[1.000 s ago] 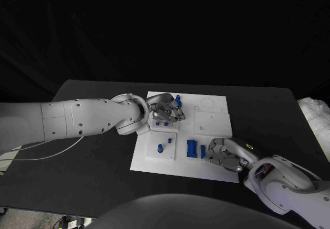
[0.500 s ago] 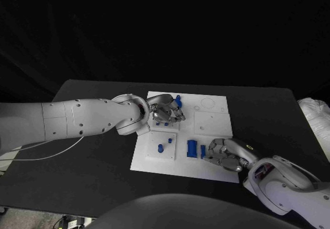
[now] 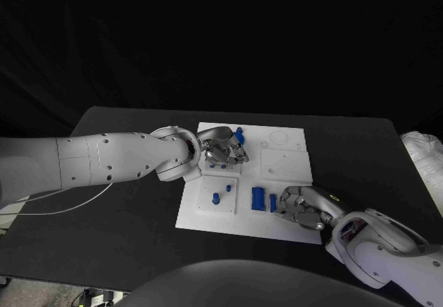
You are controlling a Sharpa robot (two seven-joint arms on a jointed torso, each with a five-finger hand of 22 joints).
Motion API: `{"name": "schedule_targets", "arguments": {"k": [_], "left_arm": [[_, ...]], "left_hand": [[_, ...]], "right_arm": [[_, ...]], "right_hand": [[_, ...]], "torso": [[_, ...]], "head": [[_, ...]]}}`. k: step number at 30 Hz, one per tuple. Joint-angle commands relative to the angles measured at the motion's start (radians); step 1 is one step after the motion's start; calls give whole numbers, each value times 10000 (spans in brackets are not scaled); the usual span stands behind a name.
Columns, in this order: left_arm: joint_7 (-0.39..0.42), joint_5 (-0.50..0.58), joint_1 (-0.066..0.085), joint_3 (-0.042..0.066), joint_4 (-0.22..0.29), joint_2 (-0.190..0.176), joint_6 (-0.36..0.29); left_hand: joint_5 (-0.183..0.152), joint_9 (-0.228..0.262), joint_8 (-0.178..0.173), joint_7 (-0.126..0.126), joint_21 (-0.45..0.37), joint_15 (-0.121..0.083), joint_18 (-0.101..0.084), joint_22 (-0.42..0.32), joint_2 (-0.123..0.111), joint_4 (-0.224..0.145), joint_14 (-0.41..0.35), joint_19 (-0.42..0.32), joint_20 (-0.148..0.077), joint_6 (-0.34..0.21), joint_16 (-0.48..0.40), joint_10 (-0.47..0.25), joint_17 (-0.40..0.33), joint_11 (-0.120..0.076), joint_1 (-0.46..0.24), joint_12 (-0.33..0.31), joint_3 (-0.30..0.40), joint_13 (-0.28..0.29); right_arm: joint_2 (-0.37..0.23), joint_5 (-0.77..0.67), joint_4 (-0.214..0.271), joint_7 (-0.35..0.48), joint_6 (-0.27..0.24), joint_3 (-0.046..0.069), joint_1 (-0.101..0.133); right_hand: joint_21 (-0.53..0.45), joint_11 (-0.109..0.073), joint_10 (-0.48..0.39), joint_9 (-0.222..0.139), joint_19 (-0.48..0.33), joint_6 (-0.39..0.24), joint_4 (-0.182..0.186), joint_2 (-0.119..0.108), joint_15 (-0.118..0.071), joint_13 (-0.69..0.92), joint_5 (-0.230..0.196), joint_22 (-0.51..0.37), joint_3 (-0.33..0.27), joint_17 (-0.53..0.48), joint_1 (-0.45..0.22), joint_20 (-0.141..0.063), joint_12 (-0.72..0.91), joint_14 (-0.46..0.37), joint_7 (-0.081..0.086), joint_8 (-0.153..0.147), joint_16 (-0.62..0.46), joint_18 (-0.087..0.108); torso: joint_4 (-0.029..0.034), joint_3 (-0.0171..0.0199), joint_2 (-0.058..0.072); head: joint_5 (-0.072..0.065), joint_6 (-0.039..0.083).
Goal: Assemble the parts on the task board
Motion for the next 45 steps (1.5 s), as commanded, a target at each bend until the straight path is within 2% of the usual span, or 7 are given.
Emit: {"name": "schedule_targets", "arguments": {"k": [1,9,20,26,32,36,45], "left_arm": [[16,0,-2,5,21,14,135],[12,-31,-7,5,23,1,144],[-4,-47,-9,5,24,-14,173],[10,-48,-10,5,13,1,180],[30,-48,-13,5,-9,32,177],[40,-48,-16,5,-9,52,179],[50,-48,-19,5,-13,74,168]], "left_hand": [[44,11,67,15,-12,8,127,1742,-20,-2,-82,-52,8,26,-28,46,-13,25,94,51,43,9],[44,11,67,15,-12,8,127,1742,-20,-2,-82,-52,8,26,-28,46,-13,25,94,51,43,9],[45,13,72,22,-35,11,132,1736,-10,-4,-103,-64,9,31,-50,51,-53,26,112,62,61,18],[44,14,74,22,-42,11,133,1734,-8,-4,-113,-67,9,33,-62,52,-72,26,115,64,64,20],[44,14,74,22,-42,11,133,1734,-8,-4,-113,-67,9,33,-62,52,-72,26,115,64,64,20],[44,14,74,22,-42,11,133,1734,-8,-4,-113,-67,9,33,-62,52,-72,26,115,64,64,20],[44,14,74,22,-42,11,133,1734,-8,-4,-113,-67,9,33,-62,52,-72,26,115,64,64,20]], "right_arm": [[-10,233,-19,-184,98,10,3],[-112,599,4,234,41,10,3],[-460,834,392,982,123,14,120],[-722,1057,762,1075,101,15,396],[-782,1117,828,885,232,15,629],[-649,1085,659,688,425,15,670],[-321,730,314,313,444,14,596]], "right_hand": [[-72,-74,1075,-1,593,10,-125,8,-46,2631,177,2309,71,1916,154,-64,38,884,-46,42,-42,105],[-188,-34,1075,-93,534,-66,-490,-207,-26,2631,925,2272,381,2120,493,-61,38,931,18,-97,82,132],[-256,35,1075,58,494,-51,-51,-478,51,2631,-670,2253,-33,2281,-188,22,38,964,72,134,181,147],[-299,26,1075,52,472,-33,-22,-390,48,2631,-625,2239,-5,2273,-157,22,38,962,55,140,176,159],[-307,2,1075,-66,467,-17,-74,-233,25,2631,-23,2237,178,2289,124,3,38,965,27,19,186,161],[-340,0,1075,-128,450,-22,-192,-214,22,2631,174,2226,316,2284,350,-1,38,963,27,-50,183,169],[-347,24,1075,-145,447,26,-231,-309,36,2631,-93,2224,305,2301,399,5,38,967,55,-39,193,170]], "torso": [[-4,4,-8],[-7,-2,-7],[3,-1,-9],[0,0,-1],[0,-4,0],[4,4,15],[-3,-2,-3]], "head": [[13,1],[31,1],[53,1],[62,1],[14,1],[22,1],[-14,1]]}}
